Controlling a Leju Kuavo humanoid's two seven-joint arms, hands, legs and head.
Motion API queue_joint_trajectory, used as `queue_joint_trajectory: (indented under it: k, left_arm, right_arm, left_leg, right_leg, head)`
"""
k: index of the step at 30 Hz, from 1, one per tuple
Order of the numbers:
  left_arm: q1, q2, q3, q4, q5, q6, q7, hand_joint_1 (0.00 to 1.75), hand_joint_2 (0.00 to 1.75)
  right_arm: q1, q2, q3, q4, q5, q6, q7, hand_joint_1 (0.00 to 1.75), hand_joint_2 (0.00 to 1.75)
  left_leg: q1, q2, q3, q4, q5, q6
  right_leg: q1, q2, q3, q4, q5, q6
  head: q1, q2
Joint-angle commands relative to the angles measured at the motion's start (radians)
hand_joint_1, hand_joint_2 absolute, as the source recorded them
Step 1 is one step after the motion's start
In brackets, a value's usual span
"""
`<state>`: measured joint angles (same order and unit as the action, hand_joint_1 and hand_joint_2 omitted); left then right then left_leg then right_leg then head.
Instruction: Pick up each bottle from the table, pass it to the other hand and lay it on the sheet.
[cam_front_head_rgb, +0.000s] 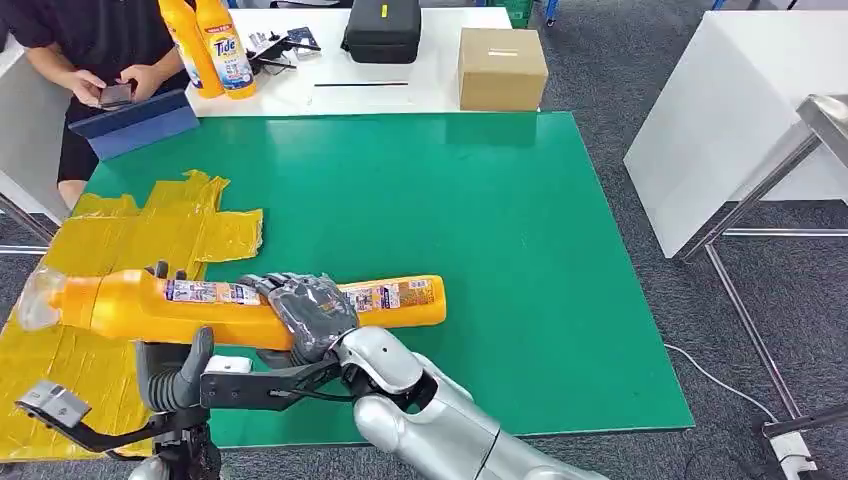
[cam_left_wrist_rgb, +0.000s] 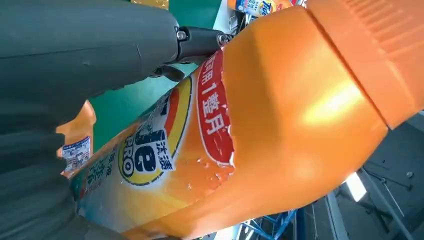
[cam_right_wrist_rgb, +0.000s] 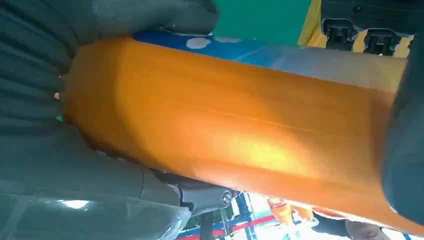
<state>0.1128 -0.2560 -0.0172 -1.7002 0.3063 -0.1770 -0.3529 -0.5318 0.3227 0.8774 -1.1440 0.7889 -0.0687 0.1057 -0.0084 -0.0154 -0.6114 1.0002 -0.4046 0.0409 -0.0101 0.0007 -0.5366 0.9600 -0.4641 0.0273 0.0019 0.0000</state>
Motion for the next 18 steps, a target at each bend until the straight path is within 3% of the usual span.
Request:
queue_joint_trajectory:
  k: [1,14,15,16,18]
  left_arm:
    - [-0.026,0.037,-0.002,0.003,0.007,0.019,-0.003,0.00,1.75]
    - [0.022,0.043,-0.014,-0.065,0.036,0.016,-0.007,0.00,1.75]
    - [0.024,0.043,-0.017,-0.068,0.037,0.015,-0.008,1.57,1.75]
    - [0.028,0.043,-0.019,-0.073,0.040,0.010,-0.011,1.75,1.75]
    - [0.029,0.041,-0.022,-0.079,0.045,0.004,-0.013,1.75,1.75]
  right_arm:
    - [0.019,-0.015,0.167,0.032,0.037,0.021,-0.020,1.68,1.75]
    - [0.036,-0.039,0.224,0.008,0.014,0.033,-0.008,1.66,1.75]
    - [0.037,-0.040,0.224,0.007,0.014,0.034,-0.008,1.64,1.75]
    - [0.039,-0.041,0.224,0.005,0.014,0.035,-0.008,1.68,1.75]
    - [0.041,-0.043,0.222,0.001,0.014,0.038,-0.008,1.68,1.75]
  left_leg:
    - [0.001,0.001,0.004,-0.001,-0.001,-0.003]
    - [0.001,-0.001,0.004,-0.001,-0.001,-0.004]
    - [0.001,-0.001,0.002,-0.001,0.000,-0.003]
    - [0.001,-0.001,0.005,-0.002,-0.001,-0.004]
    - [0.001,-0.001,0.005,-0.001,-0.001,-0.004]
  right_leg:
    - [0.000,0.000,0.003,-0.001,-0.001,-0.001]
    - [0.000,-0.002,0.004,-0.002,-0.001,-0.002]
    - [-0.001,-0.002,0.001,-0.002,-0.001,-0.002]
    - [-0.001,-0.003,0.004,-0.002,-0.001,-0.002]
    - [-0.001,-0.003,0.004,-0.002,-0.001,-0.002]
  head:
    - [0.000,0.000]
    - [0.000,0.000]
    - [0.000,0.000]
    - [0.000,0.000]
    - [0.000,0.000]
